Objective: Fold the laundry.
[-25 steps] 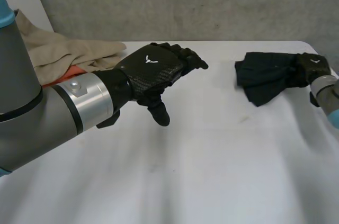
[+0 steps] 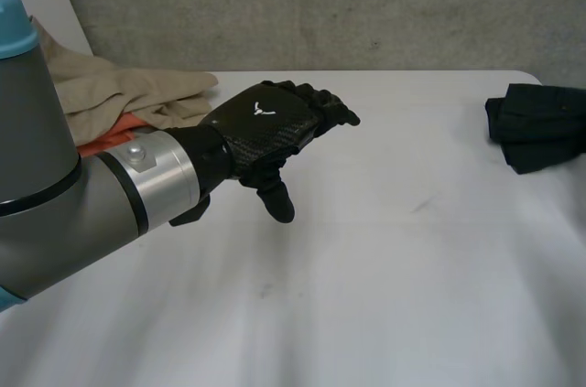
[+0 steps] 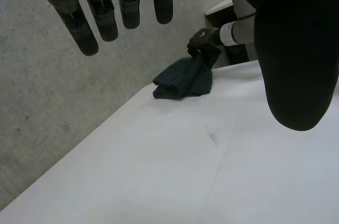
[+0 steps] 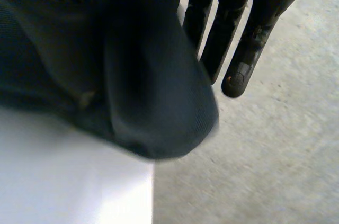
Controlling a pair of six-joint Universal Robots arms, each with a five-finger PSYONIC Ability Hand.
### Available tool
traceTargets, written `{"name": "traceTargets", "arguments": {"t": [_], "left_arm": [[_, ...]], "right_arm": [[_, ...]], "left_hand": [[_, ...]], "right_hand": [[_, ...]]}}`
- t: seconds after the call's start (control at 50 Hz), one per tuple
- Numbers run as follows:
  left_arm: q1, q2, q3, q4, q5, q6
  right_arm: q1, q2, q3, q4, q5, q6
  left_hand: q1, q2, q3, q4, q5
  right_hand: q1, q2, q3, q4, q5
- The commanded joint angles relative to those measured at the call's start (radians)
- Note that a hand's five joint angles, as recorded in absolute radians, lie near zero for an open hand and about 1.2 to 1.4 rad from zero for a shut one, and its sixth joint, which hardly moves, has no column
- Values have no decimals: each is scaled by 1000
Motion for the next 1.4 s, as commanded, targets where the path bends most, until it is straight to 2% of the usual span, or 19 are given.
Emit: {"name": "traceTargets", "arguments": {"t": [0.02,0.12,0.2,0.32,0.38,0.48,0.58,0.64,0.74,0.78,0.8,0.88,0.96,1.02,1.04,1.12,1.24,1.4], "left_arm": [[-14,2,-3,-1,0,-1],[-17,2,-6,-3,0,-1],[-17,5,-12,-4,2,-1],[-11,19,-43,-1,6,-1],[-8,26,-49,0,6,-1],[15,37,-50,5,2,-1],[56,58,-50,57,-18,-3],[95,66,-55,129,-75,-3],[168,52,-55,267,-191,10],[230,19,-38,342,-231,13],[294,-44,-20,383,-241,19],[426,-180,49,419,-233,60],[544,-358,153,427,-228,192],[580,-452,212,430,-210,282],[598,-512,250,433,-181,333],[630,-636,346,434,-104,387],[653,-728,433,445,-86,373],[655,-765,468,577,-113,211]], "right_arm": [[-19,4,38,-25,54,-94],[-36,-25,81,-25,98,-146],[-40,-128,237,-29,121,-206],[-57,-378,604,-155,127,-432],[-57,-486,702,-233,155,-568],[-50,-605,753,-315,184,-683],[68,-715,836,-381,170,-609],[191,-810,923,-408,140,-489],[325,-909,1089,-402,14,-262],[394,-968,1169,-402,-78,-165],[438,-1010,1219,-401,-127,-122],[516,-1050,1343,-398,-190,-67],[575,-1055,1455,-398,-190,-85],[602,-1047,1491,-396,-190,-97],[611,-1047,1508,-395,-189,-108],[610,-1045,1543,-394,-187,-131],[604,-1047,1569,-394,-172,-136],[604,-1053,1588,-393,-172,-136]], "left_hand": [[-2,-7,-14,-11,-23],[-2,-7,-14,-11,-23],[-2,-7,-14,-11,-23],[-2,-7,-14,-11,-23],[-2,-7,-14,-11,-23],[-2,-7,-14,-11,-23],[-2,-7,-14,-11,-23],[-5,-10,-17,-14,-26],[16,11,3,7,-6],[16,11,3,7,-6],[16,11,3,7,-6],[16,11,3,7,-6],[19,14,6,10,-3],[19,14,6,10,-3],[16,11,3,7,-6],[19,14,6,10,-3],[54,49,41,45,32],[262,257,250,253,241]], "right_hand": [[-713,-879,-857,-920,-849],[-713,-879,-857,-920,-849],[-713,-879,-857,-920,-849],[-713,-879,-857,-920,-849],[-713,-879,-857,-920,-849],[-713,-879,-857,-920,-849],[-713,-879,-857,-920,-849],[-713,-879,-857,-920,-849],[-713,-879,-857,-920,-849],[-713,-879,-857,-920,-849],[-713,-879,-857,-920,-849],[-713,-879,-857,-920,-849],[-713,-879,-857,-920,-849],[-713,-879,-857,-920,-849],[-713,-879,-857,-920,-849],[-713,-879,-857,-920,-849],[-713,-879,-857,-920,-849],[-713,-879,-857,-920,-849]]}}
